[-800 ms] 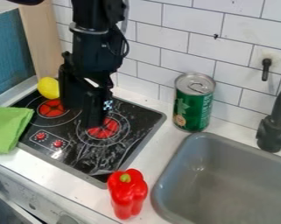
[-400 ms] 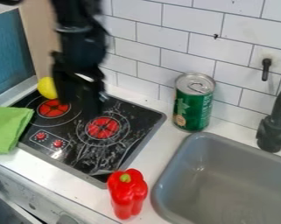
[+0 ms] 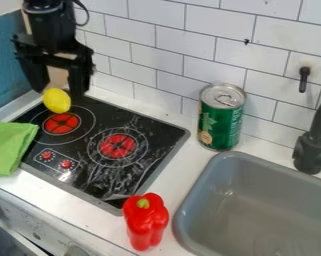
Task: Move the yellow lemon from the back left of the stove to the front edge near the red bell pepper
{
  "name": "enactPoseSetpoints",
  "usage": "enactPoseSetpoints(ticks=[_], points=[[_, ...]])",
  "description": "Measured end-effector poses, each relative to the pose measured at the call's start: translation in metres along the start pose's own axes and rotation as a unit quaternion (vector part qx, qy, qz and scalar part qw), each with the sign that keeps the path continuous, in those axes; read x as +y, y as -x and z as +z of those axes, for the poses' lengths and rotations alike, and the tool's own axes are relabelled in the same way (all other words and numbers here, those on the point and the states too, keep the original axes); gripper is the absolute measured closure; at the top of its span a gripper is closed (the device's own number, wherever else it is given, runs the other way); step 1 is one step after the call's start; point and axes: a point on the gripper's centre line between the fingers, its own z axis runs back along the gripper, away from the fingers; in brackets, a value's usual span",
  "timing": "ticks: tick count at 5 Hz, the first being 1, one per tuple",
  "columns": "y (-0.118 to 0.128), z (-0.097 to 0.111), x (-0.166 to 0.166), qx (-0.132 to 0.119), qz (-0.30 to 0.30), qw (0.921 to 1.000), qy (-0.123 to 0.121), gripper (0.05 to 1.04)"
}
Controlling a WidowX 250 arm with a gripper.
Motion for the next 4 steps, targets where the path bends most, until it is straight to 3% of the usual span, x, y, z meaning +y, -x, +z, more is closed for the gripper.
enactPoseSetpoints(ticks=[1, 2, 3, 4], points=[[-0.021, -0.014, 0.01, 0.008, 0.122, 0.9924, -0.016, 0.084], [-0.032, -0.012, 0.019, -0.006, 0.222, 0.9744, -0.036, 0.084], [-0.042, -0.027, 0.038, -0.002, 0.273, 0.9613, -0.034, 0.084], [-0.05, -0.039, 0.045, 0.009, 0.284, 0.9578, -0.045, 0.084]])
